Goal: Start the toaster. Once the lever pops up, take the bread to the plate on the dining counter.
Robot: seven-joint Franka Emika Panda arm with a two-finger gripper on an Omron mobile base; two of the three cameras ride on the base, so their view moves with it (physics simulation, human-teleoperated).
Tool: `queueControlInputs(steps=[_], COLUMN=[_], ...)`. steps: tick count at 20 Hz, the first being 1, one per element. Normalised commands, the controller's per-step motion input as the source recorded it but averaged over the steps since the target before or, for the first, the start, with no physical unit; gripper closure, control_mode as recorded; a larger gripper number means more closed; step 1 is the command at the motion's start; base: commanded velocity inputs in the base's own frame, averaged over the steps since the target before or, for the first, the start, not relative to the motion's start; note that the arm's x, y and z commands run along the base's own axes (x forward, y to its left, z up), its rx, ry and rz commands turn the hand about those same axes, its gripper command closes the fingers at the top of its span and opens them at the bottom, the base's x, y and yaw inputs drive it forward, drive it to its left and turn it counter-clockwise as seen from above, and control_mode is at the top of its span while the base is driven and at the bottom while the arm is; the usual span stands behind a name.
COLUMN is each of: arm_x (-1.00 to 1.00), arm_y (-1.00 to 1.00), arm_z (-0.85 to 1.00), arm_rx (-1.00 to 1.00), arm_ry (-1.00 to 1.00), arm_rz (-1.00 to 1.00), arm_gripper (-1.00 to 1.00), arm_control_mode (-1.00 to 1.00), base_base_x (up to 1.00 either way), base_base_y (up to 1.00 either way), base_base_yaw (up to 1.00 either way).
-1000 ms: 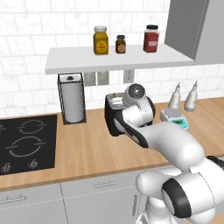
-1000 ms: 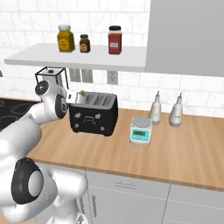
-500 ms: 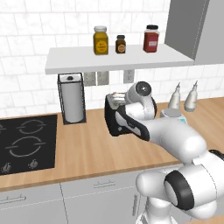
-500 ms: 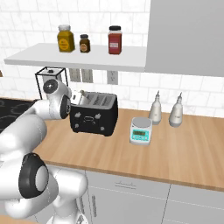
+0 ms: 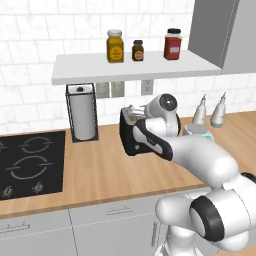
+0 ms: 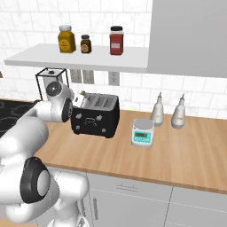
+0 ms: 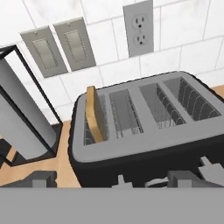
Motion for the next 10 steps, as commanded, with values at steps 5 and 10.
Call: queueControlInputs(steps=[5,10], arm_x=[0.00,0.00], arm_y=[0.01,0.07], arm_z=[0.02,0.01], arm_rx=[-0.01,-0.04], arm_ry=[-0.02,0.00], arm_rz=[0.00,0.01], arm_gripper=[-1.00,-1.00], arm_control_mode=[-1.00,-1.00], base_base_x=[0.00,0.00], base_base_y=[0.00,0.00], base_base_yaw=[0.00,0.00])
